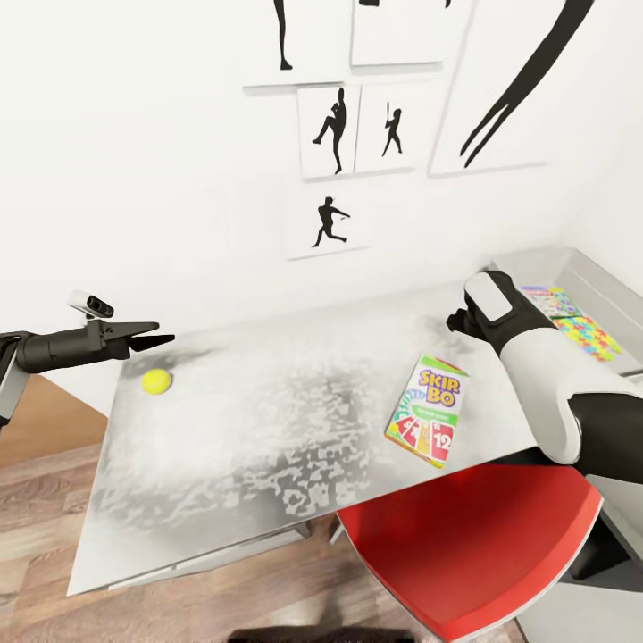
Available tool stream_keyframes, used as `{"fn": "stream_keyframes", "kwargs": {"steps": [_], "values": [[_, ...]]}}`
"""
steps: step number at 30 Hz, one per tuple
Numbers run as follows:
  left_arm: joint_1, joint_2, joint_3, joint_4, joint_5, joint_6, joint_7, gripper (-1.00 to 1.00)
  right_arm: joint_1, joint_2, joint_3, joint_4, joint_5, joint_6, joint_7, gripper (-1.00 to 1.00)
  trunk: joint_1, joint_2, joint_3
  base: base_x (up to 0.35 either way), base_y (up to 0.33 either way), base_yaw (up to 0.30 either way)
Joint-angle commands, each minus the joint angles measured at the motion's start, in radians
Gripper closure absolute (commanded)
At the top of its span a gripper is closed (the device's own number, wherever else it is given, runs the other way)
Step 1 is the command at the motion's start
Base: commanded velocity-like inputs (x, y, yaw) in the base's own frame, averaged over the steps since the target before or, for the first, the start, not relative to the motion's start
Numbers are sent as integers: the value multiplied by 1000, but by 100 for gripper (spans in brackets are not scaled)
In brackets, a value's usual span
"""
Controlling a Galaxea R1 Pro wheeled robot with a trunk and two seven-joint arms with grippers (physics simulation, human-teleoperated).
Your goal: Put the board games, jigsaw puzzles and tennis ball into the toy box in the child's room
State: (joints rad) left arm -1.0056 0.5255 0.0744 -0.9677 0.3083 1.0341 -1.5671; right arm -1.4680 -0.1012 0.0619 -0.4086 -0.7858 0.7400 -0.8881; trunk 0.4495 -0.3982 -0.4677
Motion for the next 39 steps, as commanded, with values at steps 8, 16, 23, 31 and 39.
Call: {"fn": "stream_keyframes", "kwargs": {"steps": [8, 16, 23, 31, 39], "values": [[-1, 1, 1, 0, 1, 11, -4, -100, -1, -2, 5, -1, -9, 6, -5, -100, 0, -2, -15, 0, 0, 0], [-1, 0, 2, 0, 3, 11, -4, -100, -1, -2, 5, -1, -8, 5, -5, -100, 0, -2, -28, 0, 0, 0], [-1, -1, 2, 0, 3, 11, -4, -100, 0, -2, 6, -1, -7, 5, -5, -100, 0, -2, -39, 0, 0, 0], [-1, 0, 2, 0, 1, 10, -4, -100, 0, -1, 7, 0, -8, 5, -5, -100, 0, -2, -52, 0, 0, 0], [-1, 0, 2, 0, 1, 10, -4, -100, 0, 0, 9, 3, -9, 5, -5, -100, 0, -2, -65, 0, 0, 0]]}}
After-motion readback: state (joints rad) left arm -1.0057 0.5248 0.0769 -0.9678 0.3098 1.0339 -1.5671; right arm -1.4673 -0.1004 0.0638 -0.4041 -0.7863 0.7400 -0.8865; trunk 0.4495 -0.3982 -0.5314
